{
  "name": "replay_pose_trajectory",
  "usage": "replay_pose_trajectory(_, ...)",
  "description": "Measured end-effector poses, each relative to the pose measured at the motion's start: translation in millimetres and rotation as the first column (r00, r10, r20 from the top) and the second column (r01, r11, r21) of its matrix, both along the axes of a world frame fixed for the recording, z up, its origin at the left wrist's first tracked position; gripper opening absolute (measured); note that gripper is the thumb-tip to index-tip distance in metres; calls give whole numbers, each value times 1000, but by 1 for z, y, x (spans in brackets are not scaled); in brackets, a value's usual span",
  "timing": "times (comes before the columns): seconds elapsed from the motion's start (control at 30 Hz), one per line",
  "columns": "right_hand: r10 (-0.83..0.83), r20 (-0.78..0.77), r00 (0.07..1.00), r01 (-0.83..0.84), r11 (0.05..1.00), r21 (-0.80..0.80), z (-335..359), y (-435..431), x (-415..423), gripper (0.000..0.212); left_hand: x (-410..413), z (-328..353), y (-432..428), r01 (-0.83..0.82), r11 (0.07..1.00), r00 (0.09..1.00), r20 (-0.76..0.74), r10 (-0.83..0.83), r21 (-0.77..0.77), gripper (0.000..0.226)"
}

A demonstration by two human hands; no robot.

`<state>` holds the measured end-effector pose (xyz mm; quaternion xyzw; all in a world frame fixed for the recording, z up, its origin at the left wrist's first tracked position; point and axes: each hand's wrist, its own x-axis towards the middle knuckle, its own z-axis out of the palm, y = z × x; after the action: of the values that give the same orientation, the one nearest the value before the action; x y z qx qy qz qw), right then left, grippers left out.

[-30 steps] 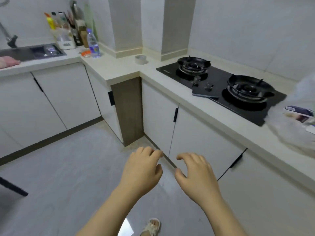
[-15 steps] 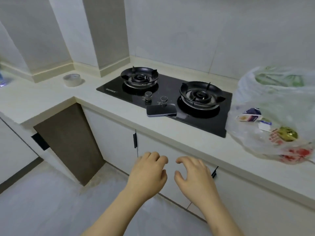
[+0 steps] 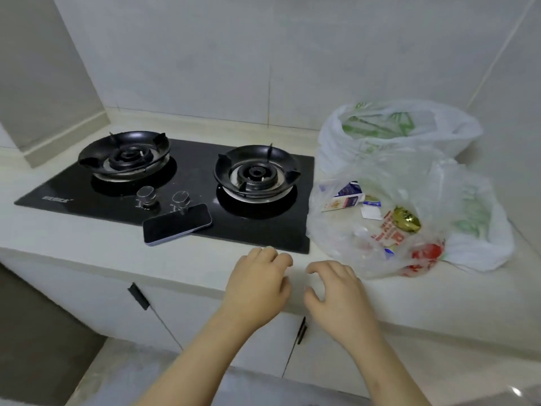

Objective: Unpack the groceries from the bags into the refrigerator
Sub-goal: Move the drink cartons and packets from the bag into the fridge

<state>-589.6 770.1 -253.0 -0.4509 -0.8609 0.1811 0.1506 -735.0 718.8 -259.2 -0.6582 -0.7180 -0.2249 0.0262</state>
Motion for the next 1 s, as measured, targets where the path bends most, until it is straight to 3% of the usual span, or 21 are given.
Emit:
replay_pose_trajectory(0.1,-16,-15,1000,16,999,35,1,44,19,47,19,2,50,19,1000,1000,2,-19,-2,25)
replay_pose_trajectory(0.2,-15,-44,999,17,998,60,3,83,34,41,37,2,93,23,999,999,21,-24,38,23)
replay_pose_trajectory(0.57,-70,-251,965,173,893,415,0,186,70,34,67,11,194,87,892,996,-48,-73,443,21)
replay_pose_trajectory(0.67,-90,-381,920,305,774,555,7,197,78,28,65,14,213,61,909,996,-91,-25,413,29)
replay_pose_trajectory(0.77,-195,-403,894,420,675,607,13,207,85,33,64,15,232,80,934,991,-131,-36,347,38)
replay_pose_trajectory(0.87,-317,-301,899,435,727,532,14,219,88,52,65,11,251,81,964,986,-164,-40,254,46)
replay_pose_trajectory(1.0,-353,-67,933,352,859,372,6,236,90,66,68,0,270,73,997,980,-186,-67,28,56)
